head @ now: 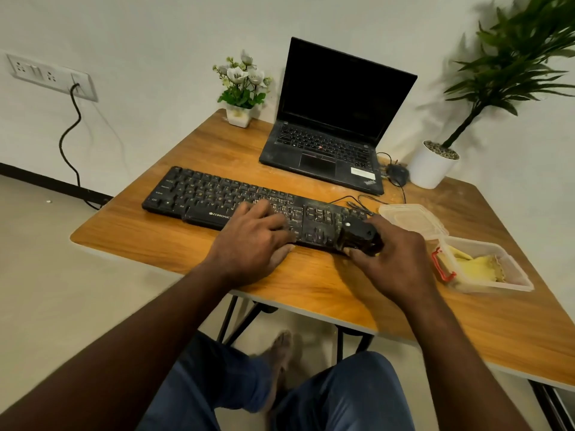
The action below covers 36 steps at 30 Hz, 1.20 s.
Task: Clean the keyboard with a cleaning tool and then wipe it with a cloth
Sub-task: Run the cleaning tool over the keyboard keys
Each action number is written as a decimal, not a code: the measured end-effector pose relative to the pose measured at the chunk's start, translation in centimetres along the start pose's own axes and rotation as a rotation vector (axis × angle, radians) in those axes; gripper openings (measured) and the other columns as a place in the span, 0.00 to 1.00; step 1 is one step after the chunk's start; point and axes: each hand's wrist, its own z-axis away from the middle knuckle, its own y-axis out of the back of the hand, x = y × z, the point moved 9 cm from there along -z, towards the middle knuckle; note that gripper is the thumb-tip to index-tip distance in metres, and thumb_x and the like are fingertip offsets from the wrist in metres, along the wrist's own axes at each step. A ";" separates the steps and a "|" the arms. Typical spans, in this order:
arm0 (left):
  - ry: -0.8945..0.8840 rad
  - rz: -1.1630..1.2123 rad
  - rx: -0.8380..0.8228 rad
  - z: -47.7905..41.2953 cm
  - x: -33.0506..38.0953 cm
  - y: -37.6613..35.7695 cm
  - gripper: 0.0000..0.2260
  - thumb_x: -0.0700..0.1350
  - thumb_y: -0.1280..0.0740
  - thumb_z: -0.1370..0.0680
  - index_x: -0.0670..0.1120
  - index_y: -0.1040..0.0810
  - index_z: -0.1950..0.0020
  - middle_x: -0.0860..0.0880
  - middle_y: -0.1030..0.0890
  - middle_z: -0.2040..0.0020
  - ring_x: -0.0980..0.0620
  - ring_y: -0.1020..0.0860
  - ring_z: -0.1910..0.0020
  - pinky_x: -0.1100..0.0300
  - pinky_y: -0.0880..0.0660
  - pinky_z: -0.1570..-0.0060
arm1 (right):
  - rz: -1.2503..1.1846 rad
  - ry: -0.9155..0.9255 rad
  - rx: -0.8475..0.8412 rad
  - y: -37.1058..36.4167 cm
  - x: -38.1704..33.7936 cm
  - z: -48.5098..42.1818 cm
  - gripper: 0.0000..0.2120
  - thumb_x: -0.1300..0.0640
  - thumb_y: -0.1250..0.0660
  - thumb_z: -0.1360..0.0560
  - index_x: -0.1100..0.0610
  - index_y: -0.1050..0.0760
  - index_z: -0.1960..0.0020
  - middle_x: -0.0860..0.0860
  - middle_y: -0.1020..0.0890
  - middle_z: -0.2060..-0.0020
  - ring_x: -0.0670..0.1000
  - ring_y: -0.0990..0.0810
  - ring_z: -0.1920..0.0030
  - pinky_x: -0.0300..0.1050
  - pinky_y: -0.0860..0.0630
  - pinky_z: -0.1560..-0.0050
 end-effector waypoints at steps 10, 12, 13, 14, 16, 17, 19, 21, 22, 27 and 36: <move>0.140 0.037 0.011 -0.4 0.1 -0.4 0.16 0.59 0.35 0.20 0.52 0.14 0.41 0.54 0.20 0.48 0.50 0.30 0.45 0.51 0.33 0.50 | 0.004 0.036 -0.041 -2.5 -2.2 -5.1 0.21 0.53 0.20 0.30 0.48 0.21 0.39 0.46 0.15 0.47 0.48 0.18 0.47 0.49 0.18 0.46; 0.137 0.034 0.016 -0.3 0.1 -0.4 0.16 0.58 0.34 0.21 0.51 0.15 0.41 0.54 0.20 0.48 0.50 0.31 0.45 0.51 0.33 0.50 | -0.080 0.069 -0.169 -3.6 -2.7 -5.6 0.21 0.52 0.18 0.31 0.47 0.20 0.41 0.43 0.15 0.49 0.45 0.18 0.49 0.47 0.18 0.47; 0.134 0.031 0.021 -0.3 0.1 -0.4 0.16 0.58 0.34 0.21 0.51 0.15 0.41 0.54 0.20 0.48 0.50 0.31 0.44 0.51 0.34 0.50 | -0.102 0.096 -0.239 -4.3 -3.3 -5.6 0.20 0.52 0.18 0.32 0.46 0.19 0.42 0.42 0.15 0.50 0.44 0.17 0.49 0.46 0.18 0.47; 0.132 0.031 0.026 -0.3 0.1 -0.3 0.16 0.58 0.33 0.21 0.51 0.15 0.41 0.54 0.19 0.48 0.50 0.31 0.45 0.51 0.34 0.50 | -0.086 0.109 -0.266 -4.6 -3.5 -5.7 0.20 0.52 0.18 0.32 0.46 0.19 0.42 0.42 0.15 0.51 0.43 0.17 0.49 0.47 0.18 0.47; 0.135 0.036 0.033 -0.3 0.1 -0.2 0.15 0.58 0.33 0.21 0.51 0.15 0.41 0.54 0.19 0.48 0.50 0.31 0.45 0.51 0.34 0.50 | -0.019 0.061 -0.212 -4.1 -2.9 -6.9 0.23 0.52 0.19 0.31 0.46 0.20 0.38 0.45 0.15 0.47 0.46 0.18 0.46 0.49 0.18 0.44; 0.138 0.039 0.034 -0.3 0.0 -0.1 0.15 0.58 0.33 0.21 0.52 0.15 0.41 0.54 0.19 0.47 0.50 0.31 0.45 0.51 0.34 0.50 | 0.012 0.029 -0.176 -3.4 -2.6 -7.4 0.24 0.53 0.19 0.30 0.47 0.21 0.36 0.46 0.15 0.45 0.48 0.18 0.45 0.49 0.18 0.44; 0.138 0.044 0.032 -0.3 0.0 -0.1 0.15 0.58 0.32 0.21 0.52 0.15 0.41 0.54 0.19 0.48 0.50 0.31 0.45 0.52 0.35 0.51 | -0.005 0.026 -0.191 -3.2 -2.3 -8.0 0.25 0.53 0.18 0.31 0.47 0.21 0.37 0.46 0.15 0.46 0.47 0.18 0.45 0.46 0.19 0.45; 0.137 0.050 0.032 -0.2 0.0 -0.2 0.14 0.57 0.32 0.21 0.52 0.15 0.41 0.54 0.19 0.48 0.51 0.32 0.45 0.52 0.36 0.52 | -0.085 0.078 -0.317 -4.2 -3.3 -7.8 0.23 0.54 0.18 0.32 0.46 0.20 0.40 0.43 0.16 0.49 0.44 0.17 0.48 0.42 0.20 0.49; 0.140 0.054 0.033 -0.3 -0.1 -0.2 0.14 0.57 0.32 0.21 0.52 0.15 0.41 0.54 0.19 0.48 0.51 0.32 0.46 0.53 0.37 0.52 | -0.080 0.101 -0.370 -4.8 -3.8 -7.5 0.22 0.54 0.18 0.32 0.45 0.20 0.41 0.42 0.16 0.49 0.44 0.18 0.48 0.41 0.21 0.49; 0.153 0.077 0.027 -0.2 -0.2 -0.3 0.14 0.57 0.33 0.21 0.53 0.15 0.41 0.54 0.19 0.48 0.51 0.32 0.46 0.53 0.37 0.52 | 0.071 0.019 -0.211 -3.5 -2.4 -9.2 0.24 0.52 0.19 0.30 0.47 0.22 0.36 0.47 0.16 0.44 0.49 0.18 0.43 0.51 0.18 0.43; 0.163 0.086 0.009 -0.3 -0.4 -0.6 0.16 0.58 0.35 0.20 0.53 0.15 0.40 0.54 0.19 0.48 0.51 0.31 0.46 0.52 0.35 0.52 | 0.069 0.045 -0.217 -3.1 -2.4 -9.1 0.23 0.53 0.19 0.30 0.48 0.21 0.37 0.47 0.16 0.46 0.49 0.19 0.45 0.47 0.20 0.45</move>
